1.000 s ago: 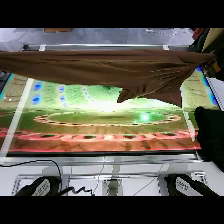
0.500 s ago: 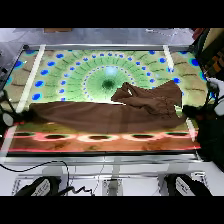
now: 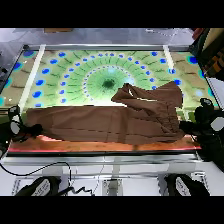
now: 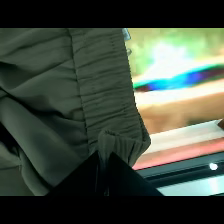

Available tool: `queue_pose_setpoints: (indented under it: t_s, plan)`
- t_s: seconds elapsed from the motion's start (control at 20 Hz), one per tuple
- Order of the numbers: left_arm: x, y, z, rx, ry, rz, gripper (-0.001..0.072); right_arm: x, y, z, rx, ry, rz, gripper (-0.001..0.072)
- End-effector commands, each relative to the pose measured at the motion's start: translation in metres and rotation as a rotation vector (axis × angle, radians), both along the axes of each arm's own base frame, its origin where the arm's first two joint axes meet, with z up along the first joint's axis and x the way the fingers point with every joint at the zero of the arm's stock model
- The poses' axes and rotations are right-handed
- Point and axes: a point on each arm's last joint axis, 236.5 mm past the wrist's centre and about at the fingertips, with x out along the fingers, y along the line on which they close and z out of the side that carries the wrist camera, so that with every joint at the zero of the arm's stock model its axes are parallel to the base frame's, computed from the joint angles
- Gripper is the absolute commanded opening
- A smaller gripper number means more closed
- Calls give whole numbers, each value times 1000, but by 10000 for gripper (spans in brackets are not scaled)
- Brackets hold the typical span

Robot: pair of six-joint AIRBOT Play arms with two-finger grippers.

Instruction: Fold the clothes and pants, and hang the long-sleeved shirts on hangers.

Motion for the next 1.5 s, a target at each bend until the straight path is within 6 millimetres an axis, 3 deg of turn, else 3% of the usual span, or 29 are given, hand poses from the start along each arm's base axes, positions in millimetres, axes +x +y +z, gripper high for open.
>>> queue_pose_setpoints:
  t_s: [0.0, 0.35, 0.5, 0.6, 1.1, 1.25, 1.45]
  plan:
    - [-13, 7, -2, 8, 40, 62, 700, -7, 2, -2, 6, 22, 2, 23]
    - [-52, 68, 0, 8, 25, 371, 699, -9, 3, -3, 10, 30, 2, 23]
    - [-68, 84, -1, -13, 17, 471, 698, -9, 3, -3, 10, 30, 2, 24]
    - [-70, 84, -2, -50, -2, 521, 696, -8, 3, -3, 10, 30, 2, 24]
    - [-29, 53, -9, -304, -147, 664, 646, -9, 3, -3, 10, 30, 2, 24]
    - [-30, 57, -8, -347, -176, 729, 646, -8, 3, -3, 9, 29, 2, 24]
    - [-47, 71, -9, -356, -177, 809, 638, -5, 2, -2, 6, 17, 1, 24]
